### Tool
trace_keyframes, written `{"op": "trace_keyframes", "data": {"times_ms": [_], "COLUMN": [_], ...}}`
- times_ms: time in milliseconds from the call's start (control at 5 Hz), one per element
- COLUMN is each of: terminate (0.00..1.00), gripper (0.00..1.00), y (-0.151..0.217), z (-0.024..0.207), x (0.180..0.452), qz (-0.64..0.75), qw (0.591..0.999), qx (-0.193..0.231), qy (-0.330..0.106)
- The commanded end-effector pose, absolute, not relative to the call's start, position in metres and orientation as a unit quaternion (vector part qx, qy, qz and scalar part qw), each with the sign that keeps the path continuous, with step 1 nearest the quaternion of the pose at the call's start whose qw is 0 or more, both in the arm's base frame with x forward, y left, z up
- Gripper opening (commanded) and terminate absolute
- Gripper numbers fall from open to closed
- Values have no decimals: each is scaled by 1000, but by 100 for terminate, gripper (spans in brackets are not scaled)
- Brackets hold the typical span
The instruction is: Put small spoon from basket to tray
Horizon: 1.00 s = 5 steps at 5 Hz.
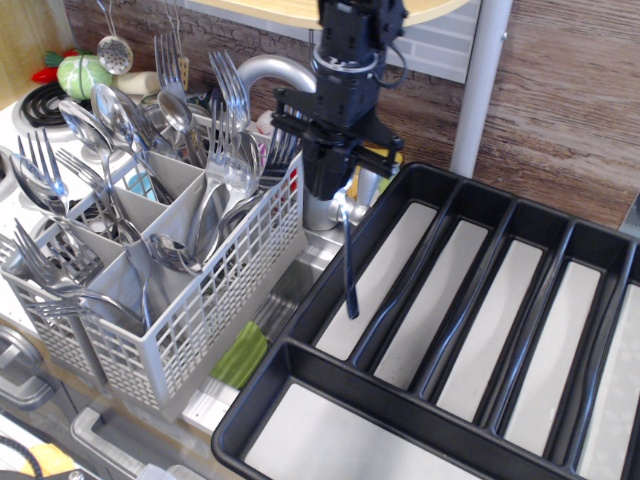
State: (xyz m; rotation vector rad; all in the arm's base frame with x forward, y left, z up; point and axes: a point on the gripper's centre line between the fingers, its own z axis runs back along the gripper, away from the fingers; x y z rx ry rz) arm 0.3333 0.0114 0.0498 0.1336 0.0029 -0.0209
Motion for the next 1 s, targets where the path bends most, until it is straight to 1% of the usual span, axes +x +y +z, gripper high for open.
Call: {"op": "trace_keyframes", "data": {"times_ms": [0,600,800], "terminate": [0,0,100], "gripper": [100,100,100], "y": [-9,-9,-9], "z": [52,52,52], "x": [342,342,342], "qz": [-3,-3,-3], "qw": [997,997,997], "qx": [67,67,67], "qy": [-37,-37,-37]}}
